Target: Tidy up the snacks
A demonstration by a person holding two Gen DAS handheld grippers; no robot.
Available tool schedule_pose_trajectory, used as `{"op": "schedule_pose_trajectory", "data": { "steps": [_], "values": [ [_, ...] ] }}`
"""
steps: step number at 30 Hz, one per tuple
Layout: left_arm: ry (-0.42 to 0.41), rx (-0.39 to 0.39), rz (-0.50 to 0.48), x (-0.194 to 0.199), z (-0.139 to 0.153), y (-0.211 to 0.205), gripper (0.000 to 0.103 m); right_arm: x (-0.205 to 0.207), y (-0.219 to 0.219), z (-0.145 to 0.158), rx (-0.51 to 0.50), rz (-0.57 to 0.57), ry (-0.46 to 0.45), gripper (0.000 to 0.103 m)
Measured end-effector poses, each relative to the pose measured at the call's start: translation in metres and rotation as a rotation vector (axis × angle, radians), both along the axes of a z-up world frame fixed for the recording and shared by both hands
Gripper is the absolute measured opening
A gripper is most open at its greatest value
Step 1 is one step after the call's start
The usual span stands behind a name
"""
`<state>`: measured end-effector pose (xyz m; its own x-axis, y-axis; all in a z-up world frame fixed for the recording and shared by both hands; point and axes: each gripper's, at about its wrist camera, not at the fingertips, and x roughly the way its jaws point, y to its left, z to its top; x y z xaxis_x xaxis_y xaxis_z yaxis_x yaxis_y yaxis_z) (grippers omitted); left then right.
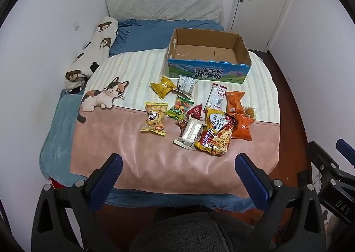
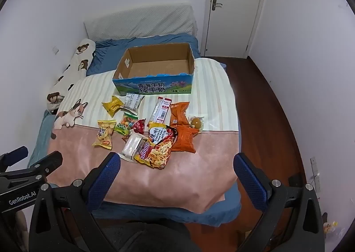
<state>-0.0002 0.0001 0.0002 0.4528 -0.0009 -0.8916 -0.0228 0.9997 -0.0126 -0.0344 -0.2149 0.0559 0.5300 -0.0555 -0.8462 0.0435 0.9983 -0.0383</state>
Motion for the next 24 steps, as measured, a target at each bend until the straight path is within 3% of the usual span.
{"op": "schedule_pose_trajectory", "data": {
  "steps": [24],
  "values": [
    [-0.004,-0.029,-0.014,-0.0002,0.0062,0.0002,0.103,-0.0004,0.0012,-0.0006,0.017,-0.012,0.009,0.103]
  ]
}}
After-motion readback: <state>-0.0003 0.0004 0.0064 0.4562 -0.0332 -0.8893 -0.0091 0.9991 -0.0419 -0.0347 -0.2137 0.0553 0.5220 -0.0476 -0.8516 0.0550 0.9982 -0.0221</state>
